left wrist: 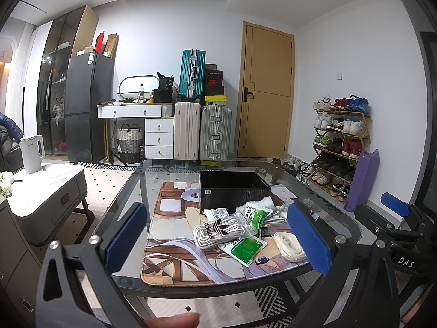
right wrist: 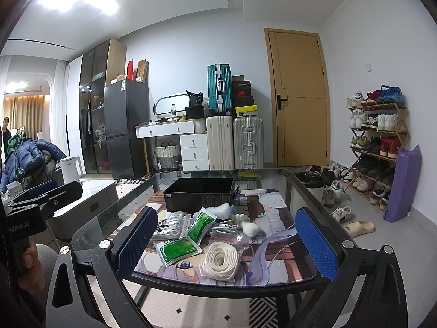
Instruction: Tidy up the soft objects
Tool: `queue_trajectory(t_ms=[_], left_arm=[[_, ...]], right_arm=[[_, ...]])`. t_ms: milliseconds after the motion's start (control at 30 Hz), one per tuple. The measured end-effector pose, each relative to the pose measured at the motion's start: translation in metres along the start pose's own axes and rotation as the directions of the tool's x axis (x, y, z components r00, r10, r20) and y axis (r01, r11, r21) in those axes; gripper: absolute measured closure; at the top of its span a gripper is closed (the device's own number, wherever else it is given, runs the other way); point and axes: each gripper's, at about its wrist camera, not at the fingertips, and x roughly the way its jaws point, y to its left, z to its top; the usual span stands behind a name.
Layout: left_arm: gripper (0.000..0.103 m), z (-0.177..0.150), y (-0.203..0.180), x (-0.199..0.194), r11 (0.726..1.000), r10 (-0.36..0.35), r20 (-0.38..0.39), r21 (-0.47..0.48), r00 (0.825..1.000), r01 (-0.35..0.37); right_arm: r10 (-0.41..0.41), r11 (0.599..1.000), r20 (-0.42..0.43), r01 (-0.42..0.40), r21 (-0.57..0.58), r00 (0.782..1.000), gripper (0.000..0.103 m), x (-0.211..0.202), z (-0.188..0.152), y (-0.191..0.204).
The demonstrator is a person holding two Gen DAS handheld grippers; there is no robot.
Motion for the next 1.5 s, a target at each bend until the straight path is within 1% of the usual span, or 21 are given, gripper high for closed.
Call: queue_trajectory(t_ms=[867,933,1167,1333,1400,1500], left_arm=[[0.000,0.000,0.001,0.000,1.000,0.003,-0.006,0.000,1.000,-0.003],[0.000,0.000,0.000,0.000,1.000,0.002,-0.003,-0.001,1.000,-0.002],[0.000,0.000,0.000,0.001,1.000,0.002,-0.007,0.000,1.000,-0.002],[0.000,-0.003,-0.001,0.011,1.000,-0.001,-0.038,0.006,0.999,0.001],[0.000,-0.001,-0.001,0.021,1.000,-0.008,-0.079,0.009,0.997,0.009],[0.000,0.001,0.001,0.042,1.000,-0.001,-0.159,0.028,0.987,0.006]], right_arm=[[0.002,1.000,-0.007,-0.002,-0.003,1.000,0.001,0.002,0.001,0.000],[0.002,1.000,-0.011,-0.002,-0.003,1.000,0.001,0.003,-0.007,0.000],[0.011,1.000,-0.024,-0.011,-0.012,1.000,0.001,0.010,-0.014,0.001],[0.035,0.999,-0.070,-0.038,-0.033,0.997,0.001,0.030,-0.001,-0.003],[0.041,0.998,-0.091,-0.045,-0.038,0.995,0.001,0.037,0.004,-0.005],[0.057,0.996,-0.167,-0.067,-0.055,0.984,0.001,0.061,0.014,-0.008]])
